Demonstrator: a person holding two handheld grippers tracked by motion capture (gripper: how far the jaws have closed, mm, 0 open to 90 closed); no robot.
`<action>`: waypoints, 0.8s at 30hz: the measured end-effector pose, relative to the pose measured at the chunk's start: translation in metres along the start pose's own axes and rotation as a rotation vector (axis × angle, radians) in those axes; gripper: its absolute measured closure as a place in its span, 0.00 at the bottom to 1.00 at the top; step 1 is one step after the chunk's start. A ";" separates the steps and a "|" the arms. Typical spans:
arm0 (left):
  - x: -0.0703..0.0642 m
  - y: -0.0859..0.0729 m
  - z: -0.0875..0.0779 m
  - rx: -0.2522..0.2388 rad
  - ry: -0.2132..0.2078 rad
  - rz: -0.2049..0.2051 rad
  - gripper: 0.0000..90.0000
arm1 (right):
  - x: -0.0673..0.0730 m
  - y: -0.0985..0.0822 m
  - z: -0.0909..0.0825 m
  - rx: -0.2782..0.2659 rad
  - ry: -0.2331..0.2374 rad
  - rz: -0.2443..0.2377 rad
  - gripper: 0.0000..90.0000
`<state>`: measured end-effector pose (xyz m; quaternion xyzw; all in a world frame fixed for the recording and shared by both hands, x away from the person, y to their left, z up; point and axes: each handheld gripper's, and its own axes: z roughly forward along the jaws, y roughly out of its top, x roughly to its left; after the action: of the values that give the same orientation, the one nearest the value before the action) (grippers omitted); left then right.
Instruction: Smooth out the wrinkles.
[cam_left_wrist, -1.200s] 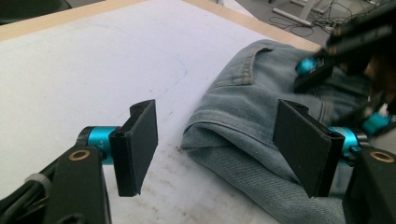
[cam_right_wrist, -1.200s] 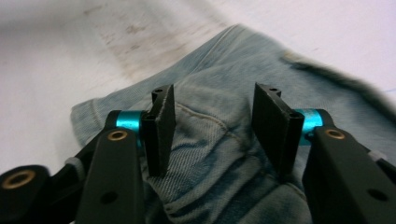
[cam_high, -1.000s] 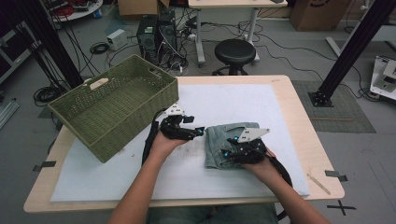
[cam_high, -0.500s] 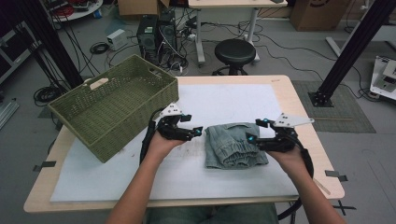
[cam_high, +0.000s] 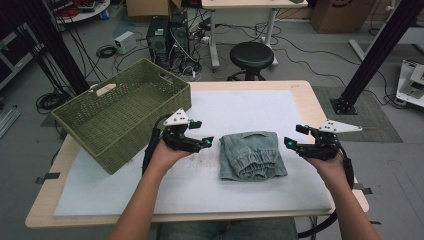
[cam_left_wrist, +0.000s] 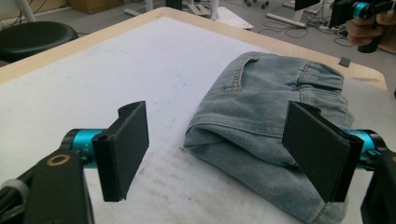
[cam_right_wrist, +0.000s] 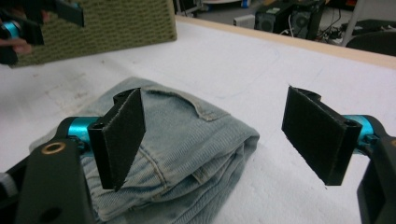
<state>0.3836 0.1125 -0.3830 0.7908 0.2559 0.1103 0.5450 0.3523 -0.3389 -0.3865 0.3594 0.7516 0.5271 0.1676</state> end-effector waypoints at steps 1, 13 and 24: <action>0.002 -0.001 -0.001 -0.001 -0.006 -0.001 0.25 | -0.001 0.001 -0.001 -0.004 0.003 -0.001 0.24; 0.001 0.001 -0.007 -0.016 -0.011 0.013 0.25 | -0.004 0.002 0.003 -0.010 0.002 0.012 0.23; 0.001 0.004 -0.007 -0.019 -0.011 0.015 0.25 | -0.007 0.000 -0.001 -0.021 -0.008 0.018 0.23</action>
<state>0.3822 0.1177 -0.3770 0.7880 0.2460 0.1127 0.5531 0.3566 -0.3447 -0.3873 0.3668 0.7420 0.5349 0.1696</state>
